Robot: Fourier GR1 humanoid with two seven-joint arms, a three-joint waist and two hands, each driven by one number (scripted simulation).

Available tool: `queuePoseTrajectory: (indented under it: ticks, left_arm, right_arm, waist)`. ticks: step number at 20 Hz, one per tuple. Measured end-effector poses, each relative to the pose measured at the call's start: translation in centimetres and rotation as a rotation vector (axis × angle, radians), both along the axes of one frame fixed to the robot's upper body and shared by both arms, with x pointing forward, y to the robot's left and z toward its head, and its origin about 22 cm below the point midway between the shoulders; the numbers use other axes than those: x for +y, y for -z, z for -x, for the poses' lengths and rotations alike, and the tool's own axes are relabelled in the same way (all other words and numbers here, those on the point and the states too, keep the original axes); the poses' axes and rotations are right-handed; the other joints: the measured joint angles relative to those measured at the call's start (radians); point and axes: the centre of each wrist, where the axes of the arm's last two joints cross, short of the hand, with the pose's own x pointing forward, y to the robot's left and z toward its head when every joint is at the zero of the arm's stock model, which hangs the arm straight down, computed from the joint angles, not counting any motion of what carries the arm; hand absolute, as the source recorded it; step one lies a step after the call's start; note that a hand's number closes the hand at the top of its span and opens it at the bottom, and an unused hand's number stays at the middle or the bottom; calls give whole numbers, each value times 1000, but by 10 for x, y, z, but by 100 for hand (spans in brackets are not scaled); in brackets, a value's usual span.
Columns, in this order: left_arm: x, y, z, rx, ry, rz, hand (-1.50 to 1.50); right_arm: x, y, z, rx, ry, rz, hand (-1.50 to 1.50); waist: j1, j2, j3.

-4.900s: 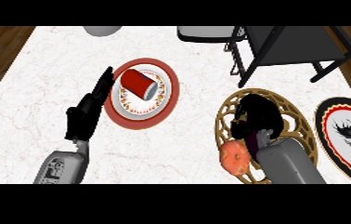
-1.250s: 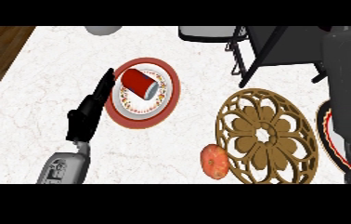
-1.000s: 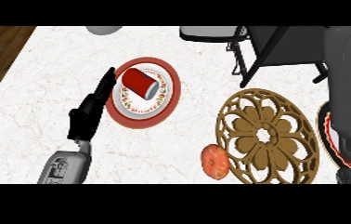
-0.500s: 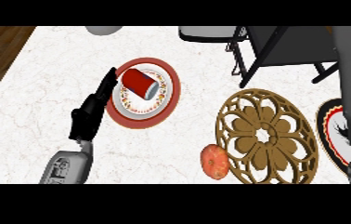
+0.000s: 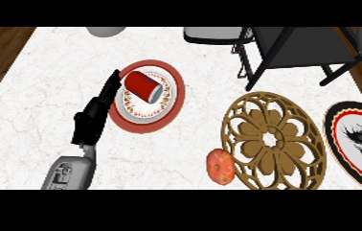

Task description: Pick the eggplant from the placemat and place it in the tiered shelf

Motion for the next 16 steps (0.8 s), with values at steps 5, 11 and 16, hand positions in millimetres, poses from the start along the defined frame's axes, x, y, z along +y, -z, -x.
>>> queuePoseTrajectory:
  ticks: [5,11,16]
  left_arm:
    - [1,-3,0,10,-3,-2,0]
    - [1,-2,0,10,-5,2,0]
    - [-2,-2,2,9,-3,5,0]
  right_arm:
    - [-6,1,6,-42,-35,-91,-150]
    - [-9,-14,11,-60,-124,-165,-150]
    - [-9,-41,16,-95,-167,-219,-150]
  waist:
    - [-3,-1,2]
    - [-5,2,6]
    - [-5,3,7]
